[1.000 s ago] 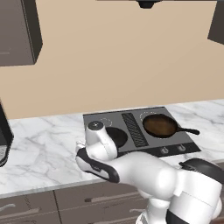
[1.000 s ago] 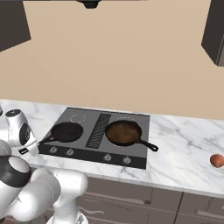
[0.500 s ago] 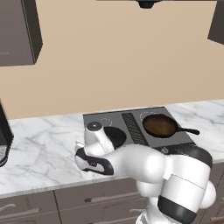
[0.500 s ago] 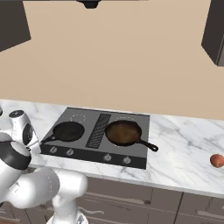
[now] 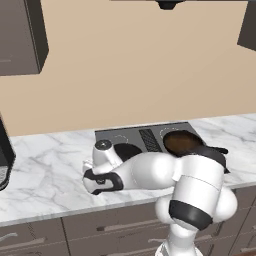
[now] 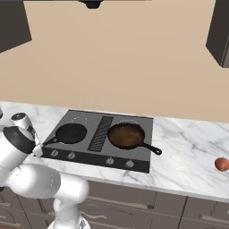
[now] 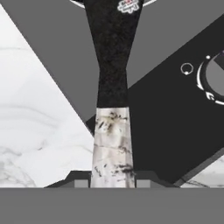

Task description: Place both pans onto different burners. Then place the onion and the chicken drumstick on different pans.

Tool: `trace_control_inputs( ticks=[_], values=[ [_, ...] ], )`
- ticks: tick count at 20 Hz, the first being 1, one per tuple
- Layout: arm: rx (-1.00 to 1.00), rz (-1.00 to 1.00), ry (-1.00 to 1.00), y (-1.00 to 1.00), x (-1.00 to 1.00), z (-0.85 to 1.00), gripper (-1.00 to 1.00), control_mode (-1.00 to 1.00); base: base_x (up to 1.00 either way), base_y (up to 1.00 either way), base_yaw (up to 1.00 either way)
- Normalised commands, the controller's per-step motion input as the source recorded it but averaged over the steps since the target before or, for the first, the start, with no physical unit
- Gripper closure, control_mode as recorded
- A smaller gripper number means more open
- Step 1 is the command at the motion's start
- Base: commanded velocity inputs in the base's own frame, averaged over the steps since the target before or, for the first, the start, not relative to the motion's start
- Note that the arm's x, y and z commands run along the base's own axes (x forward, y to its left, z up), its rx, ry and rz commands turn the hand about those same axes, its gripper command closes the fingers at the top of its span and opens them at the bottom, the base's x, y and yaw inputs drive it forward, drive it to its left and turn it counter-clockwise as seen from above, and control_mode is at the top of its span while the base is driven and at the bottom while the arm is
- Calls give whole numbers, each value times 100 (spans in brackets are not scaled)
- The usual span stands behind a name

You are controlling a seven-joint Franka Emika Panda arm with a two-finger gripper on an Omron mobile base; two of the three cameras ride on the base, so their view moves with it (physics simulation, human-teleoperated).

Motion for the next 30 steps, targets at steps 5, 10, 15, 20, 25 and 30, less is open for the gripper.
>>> trace_control_inputs(
  ticks=[5, 10, 15, 20, 25, 30],
  values=[
    [0, 0, 3, 0, 0, -5, -100, -100, 0, 0, 0],
    [0, 0, 0, 0, 0, 0, -100, -100, 0, 0, 0],
    [0, 0, 0, -15, 0, 17, -100, -100, 0, 0, 0],
    [0, 3, 0, -42, 0, 45, -100, -100, 0, 0, 0],
    [0, 10, -1, -65, 0, 34, -100, -100, 0, 0, 0],
    [0, 15, -4, -79, -5, 36, -100, -100, 0, 0, 0]
  ],
)
